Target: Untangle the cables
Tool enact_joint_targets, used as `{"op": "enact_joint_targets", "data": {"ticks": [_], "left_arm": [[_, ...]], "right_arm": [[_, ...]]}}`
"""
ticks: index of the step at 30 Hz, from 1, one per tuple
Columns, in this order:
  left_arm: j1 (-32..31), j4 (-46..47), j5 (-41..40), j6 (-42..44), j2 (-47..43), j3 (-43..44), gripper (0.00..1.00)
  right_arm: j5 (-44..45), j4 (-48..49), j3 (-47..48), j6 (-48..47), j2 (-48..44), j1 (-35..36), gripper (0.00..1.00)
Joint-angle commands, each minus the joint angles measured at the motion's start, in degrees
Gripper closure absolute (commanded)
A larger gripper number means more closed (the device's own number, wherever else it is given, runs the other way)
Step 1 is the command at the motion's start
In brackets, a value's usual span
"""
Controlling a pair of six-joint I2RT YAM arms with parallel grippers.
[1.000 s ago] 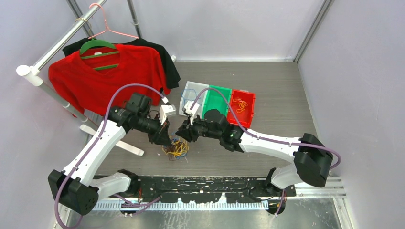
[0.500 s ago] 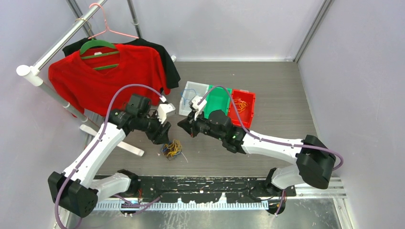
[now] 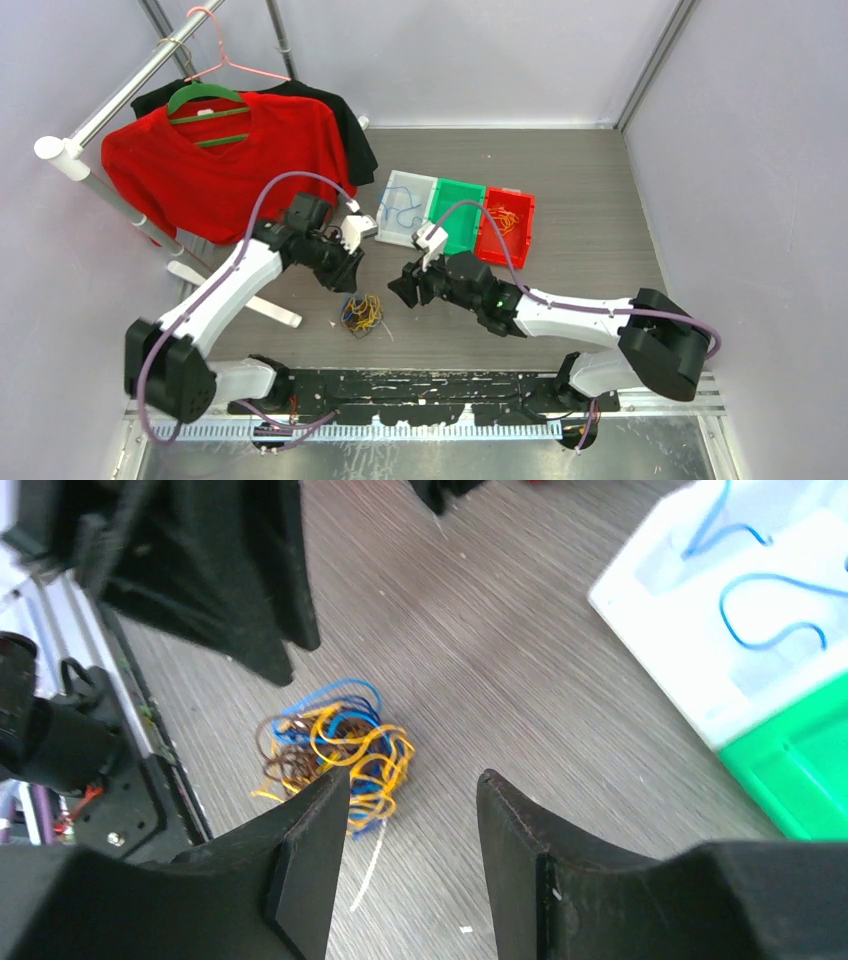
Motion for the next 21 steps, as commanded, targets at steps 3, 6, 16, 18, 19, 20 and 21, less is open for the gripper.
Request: {"op": "enact_joint_targets", "data": {"ticks": [3,6,16,18,19,20,21], "left_arm": [[0.28,4.62,-7.29,-3.48,13.57,2.01,0.75],[0.58,2.52,-6.37,-3.06,14.73,1.95,0.75],[1.56,3.77,-7.14,-0.05,16.29,-0.02,0.77],[1.56,3.79,-7.81,1.41,16.49,-0.42,0.76],[1.56,3.85,-7.83,2.24,16.24,-0.64,0.73],[1.56,3.98,-7.65,2.97,15.94,-0.83,0.69],[1.56,3.98,-7.60,3.64,15.56,-0.84,0.67]], "right_arm": [[8.08,4.17,-5.05,1.08,-7.69,-0.27,0.45],[9.72,3.55,-6.83,0.63,-9.67,-0.18,0.46],[11.00,5.54,-8.33,1.11,-9.36,-0.31,0.47],[10.98,5.62,-8.52,1.12,-9.53,-0.28,0.47],[11.04,5.62,-8.56,1.04,-9.57,-0.27,0.47],[11.13,5.62,-8.56,1.05,-9.49,-0.28,0.47],[11.34,5.62,-8.56,1.11,-9.37,-0.31,0.47]]}}
